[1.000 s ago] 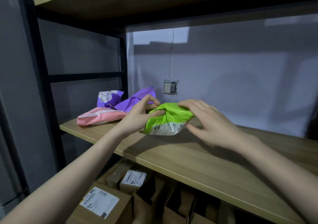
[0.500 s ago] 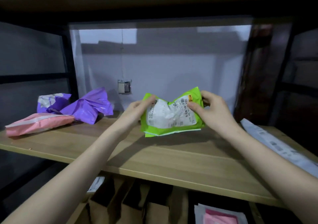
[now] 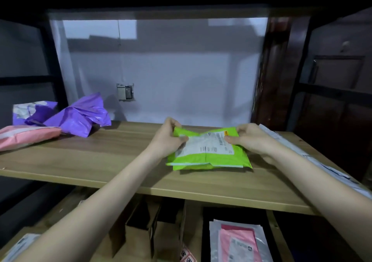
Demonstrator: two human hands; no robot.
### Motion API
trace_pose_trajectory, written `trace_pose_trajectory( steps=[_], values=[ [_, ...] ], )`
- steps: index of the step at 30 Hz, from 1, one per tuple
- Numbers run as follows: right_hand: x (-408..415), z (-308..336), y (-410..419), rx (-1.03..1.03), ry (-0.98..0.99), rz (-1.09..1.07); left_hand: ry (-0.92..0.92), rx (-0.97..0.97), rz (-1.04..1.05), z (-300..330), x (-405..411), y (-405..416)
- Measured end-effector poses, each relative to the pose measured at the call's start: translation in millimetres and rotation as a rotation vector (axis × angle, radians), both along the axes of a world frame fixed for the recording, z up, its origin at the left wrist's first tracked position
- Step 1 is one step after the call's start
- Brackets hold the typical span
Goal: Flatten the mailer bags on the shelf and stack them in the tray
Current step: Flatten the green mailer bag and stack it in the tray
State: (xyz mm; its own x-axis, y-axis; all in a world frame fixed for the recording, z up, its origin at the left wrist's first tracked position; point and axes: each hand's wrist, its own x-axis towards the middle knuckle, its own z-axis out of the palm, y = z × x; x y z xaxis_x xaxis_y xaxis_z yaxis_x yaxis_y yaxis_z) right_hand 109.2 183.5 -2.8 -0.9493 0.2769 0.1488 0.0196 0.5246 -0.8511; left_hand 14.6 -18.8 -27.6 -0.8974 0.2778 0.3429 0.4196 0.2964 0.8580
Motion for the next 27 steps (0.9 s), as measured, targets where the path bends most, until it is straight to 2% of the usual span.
trace_pose_trajectory(
  steps=[2,4,8,10,14,16,19,27],
  values=[
    [4,-6,4,0.078,-0.155,0.012,-0.042,-0.159,-0.039,-8,2,-2],
    [5,-10,8,0.271,-0.185,-0.030,0.029,-0.281,-0.031,-6,6,-5],
    [6,-8,-3,0.582,0.130,-0.005,0.297,-0.415,0.011,13,20,4],
    [5,-5,-14,0.661,0.168,0.097,0.333,-0.486,-0.037,21,29,16],
    [2,-14,-28,0.729,0.060,0.281,0.242,-0.682,-0.220,14,47,33],
    [3,-26,-27,0.750,-0.041,0.296,0.191,-0.734,-0.245,2,49,33],
    [8,-36,-26,0.788,-0.104,0.275,0.222,-0.846,-0.249,-13,48,29],
    [15,-37,-27,0.861,-0.141,0.285,0.221,-0.888,-0.231,-21,52,28]
  ],
)
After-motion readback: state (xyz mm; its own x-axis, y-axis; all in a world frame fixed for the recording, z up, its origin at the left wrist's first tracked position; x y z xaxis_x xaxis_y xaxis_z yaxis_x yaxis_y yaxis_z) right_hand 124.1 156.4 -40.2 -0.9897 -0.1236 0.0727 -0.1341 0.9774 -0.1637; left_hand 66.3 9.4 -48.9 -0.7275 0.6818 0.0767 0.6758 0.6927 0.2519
